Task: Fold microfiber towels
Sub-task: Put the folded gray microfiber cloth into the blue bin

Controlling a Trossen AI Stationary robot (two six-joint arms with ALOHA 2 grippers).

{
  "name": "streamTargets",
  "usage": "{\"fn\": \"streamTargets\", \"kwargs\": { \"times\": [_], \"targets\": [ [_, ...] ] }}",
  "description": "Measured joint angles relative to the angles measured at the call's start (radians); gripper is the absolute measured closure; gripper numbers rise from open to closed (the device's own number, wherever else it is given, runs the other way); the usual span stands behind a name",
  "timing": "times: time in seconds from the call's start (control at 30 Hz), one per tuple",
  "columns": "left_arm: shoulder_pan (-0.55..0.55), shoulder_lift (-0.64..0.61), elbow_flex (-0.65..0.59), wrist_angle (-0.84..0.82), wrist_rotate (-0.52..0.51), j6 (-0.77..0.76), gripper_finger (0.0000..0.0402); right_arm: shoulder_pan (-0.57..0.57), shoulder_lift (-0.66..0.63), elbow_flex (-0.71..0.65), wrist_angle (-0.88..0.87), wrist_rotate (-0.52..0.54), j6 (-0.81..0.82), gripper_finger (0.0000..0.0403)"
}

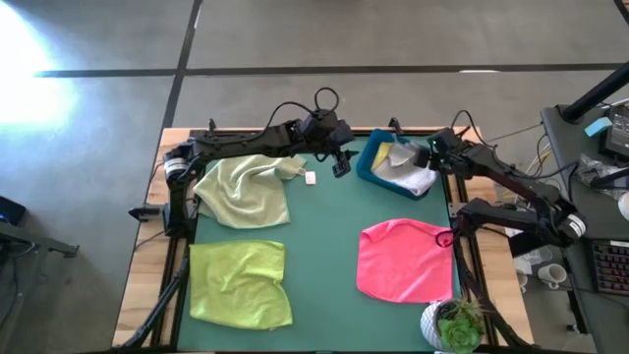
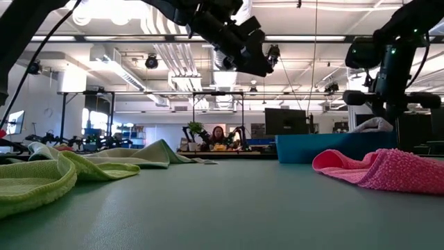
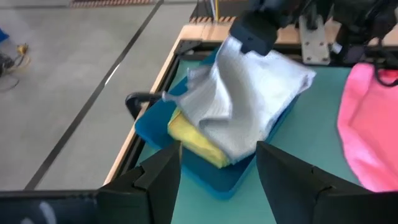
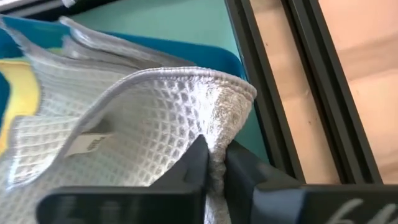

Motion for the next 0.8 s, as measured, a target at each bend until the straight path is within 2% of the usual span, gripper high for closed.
{"fn": "streamTargets", "kwargs": {
  "times": [0.4,0.57,0.8],
  "targets": [
    [-0.015,0.001,-0.016,0.08,0.006,0.001,0.021,0.0,-0.021,0.128,-0.005,-0.053,-0.111,0.0389],
    [-0.015,0.01,-0.017,0.089,0.103,0.032,0.021,0.013,-0.015,0.21,-0.005,-0.076,-0.132,0.039],
    [-0.015,0.071,-0.018,0.171,0.141,0.027,0.021,0.049,0.017,0.269,-0.006,-0.077,-0.134,0.039]
  ]
}}
